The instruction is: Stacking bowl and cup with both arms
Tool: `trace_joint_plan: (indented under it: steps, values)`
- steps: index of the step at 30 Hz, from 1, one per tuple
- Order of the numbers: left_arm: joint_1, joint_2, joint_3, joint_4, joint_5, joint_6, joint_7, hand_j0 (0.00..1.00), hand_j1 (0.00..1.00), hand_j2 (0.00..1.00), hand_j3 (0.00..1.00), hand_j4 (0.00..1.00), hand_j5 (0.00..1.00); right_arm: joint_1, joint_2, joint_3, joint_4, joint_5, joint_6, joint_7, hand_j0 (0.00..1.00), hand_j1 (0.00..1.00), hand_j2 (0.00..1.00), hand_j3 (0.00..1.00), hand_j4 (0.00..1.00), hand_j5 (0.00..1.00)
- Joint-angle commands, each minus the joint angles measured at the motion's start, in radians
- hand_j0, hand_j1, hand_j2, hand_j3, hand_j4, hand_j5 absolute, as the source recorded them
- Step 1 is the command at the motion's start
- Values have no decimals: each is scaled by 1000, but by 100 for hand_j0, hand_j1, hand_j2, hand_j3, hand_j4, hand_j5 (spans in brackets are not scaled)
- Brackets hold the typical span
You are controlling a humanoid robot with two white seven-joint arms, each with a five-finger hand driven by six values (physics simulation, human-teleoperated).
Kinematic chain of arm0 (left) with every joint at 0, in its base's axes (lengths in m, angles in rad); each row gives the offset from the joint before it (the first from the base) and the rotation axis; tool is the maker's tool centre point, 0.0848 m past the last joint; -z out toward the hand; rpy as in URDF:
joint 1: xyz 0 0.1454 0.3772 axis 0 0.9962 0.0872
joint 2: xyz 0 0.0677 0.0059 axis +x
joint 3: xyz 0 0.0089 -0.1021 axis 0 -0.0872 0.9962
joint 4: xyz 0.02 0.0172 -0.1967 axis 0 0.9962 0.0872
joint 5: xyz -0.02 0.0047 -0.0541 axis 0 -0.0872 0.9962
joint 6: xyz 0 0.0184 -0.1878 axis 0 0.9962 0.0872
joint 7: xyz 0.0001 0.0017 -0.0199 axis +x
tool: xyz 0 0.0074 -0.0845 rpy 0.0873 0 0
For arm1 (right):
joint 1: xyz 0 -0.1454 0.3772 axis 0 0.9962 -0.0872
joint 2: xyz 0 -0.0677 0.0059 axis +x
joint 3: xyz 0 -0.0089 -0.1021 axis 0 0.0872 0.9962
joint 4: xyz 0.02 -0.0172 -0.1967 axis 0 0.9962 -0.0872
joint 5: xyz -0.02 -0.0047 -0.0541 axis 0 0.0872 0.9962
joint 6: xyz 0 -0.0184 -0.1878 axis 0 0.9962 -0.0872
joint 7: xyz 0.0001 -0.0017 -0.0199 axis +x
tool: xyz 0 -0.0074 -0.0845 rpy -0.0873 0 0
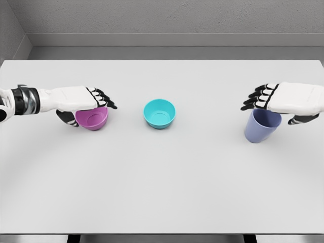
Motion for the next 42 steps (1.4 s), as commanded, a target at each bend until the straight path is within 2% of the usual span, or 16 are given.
trace_joint_plan:
  steps: [1, 13, 24, 42]
  values:
    - [0, 0, -1, 0, -4, 3, 0, 100, 100, 100, 100, 100, 100, 2, -1, 2, 0, -4, 3, 0, 100, 100, 100, 100, 100, 100]
    - [0, -11, -7, 16, -41, 3, 0, 100, 100, 100, 100, 100, 100, 0, 1, 7, 11, -4, 3, 0, 100, 100, 100, 100, 100, 100]
    - [2, -20, -7, 31, -55, 3, 0, 100, 100, 100, 100, 100, 100, 0, 31, 12, 14, -4, 3, 0, 100, 100, 100, 100, 100, 100]
    - [2, -32, -7, 54, -64, 3, 0, 100, 100, 100, 100, 100, 100, 2, 30, 16, 21, -4, 3, 0, 100, 100, 100, 100, 100, 100]
